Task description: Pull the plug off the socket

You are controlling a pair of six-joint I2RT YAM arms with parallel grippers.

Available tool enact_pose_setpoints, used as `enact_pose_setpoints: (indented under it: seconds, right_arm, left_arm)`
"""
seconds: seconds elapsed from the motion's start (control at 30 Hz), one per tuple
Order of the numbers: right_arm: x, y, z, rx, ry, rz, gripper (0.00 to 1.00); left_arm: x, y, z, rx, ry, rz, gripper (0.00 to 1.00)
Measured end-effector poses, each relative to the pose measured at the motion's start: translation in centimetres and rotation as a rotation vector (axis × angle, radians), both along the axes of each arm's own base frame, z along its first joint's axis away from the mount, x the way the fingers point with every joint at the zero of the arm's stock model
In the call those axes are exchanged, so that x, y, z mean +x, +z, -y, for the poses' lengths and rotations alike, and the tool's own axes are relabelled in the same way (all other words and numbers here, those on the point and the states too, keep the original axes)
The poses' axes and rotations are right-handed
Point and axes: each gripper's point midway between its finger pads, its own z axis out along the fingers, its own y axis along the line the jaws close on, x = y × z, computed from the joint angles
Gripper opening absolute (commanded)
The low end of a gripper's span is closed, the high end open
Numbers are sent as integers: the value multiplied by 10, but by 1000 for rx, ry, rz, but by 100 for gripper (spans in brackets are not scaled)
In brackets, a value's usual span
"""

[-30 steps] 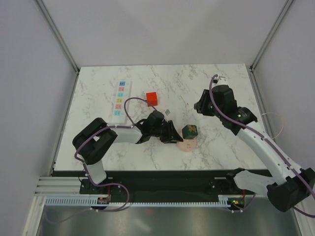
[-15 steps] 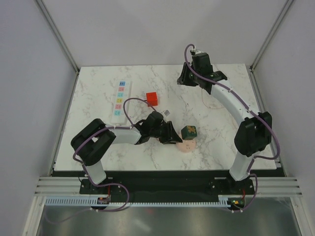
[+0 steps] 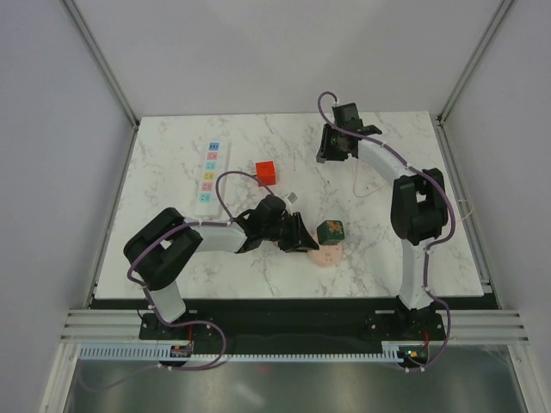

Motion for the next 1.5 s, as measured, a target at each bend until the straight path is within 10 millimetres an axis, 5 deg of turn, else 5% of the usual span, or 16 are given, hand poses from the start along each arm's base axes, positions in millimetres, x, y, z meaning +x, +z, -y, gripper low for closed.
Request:
enact_pose_setpoints:
  seconds: [0.43, 0.6, 0.83, 1.0, 1.3, 1.5]
  right_arm:
    - [-13, -41, 6, 19, 17, -84, 46]
    - [-14, -51, 14, 52, 7, -102, 73]
    - [-24, -60, 20, 60, 1, -120, 93]
    - [-56, -41, 23, 63, 7, -115, 98]
    - [-138, 43, -3, 111, 131, 52, 98]
    - [-195, 31, 1, 134, 192, 22, 98]
  left_arm:
    - [0, 0, 0, 0, -1, -1, 2]
    - [0, 0, 0, 0, -1, -1, 2]
    - [-1, 0, 0, 0, -1, -1, 2]
    - [-1, 0, 0, 0, -1, 0, 2]
    - [-1, 0, 0, 0, -2, -1, 2]
    - [-1, -1, 1, -2, -4, -2, 2]
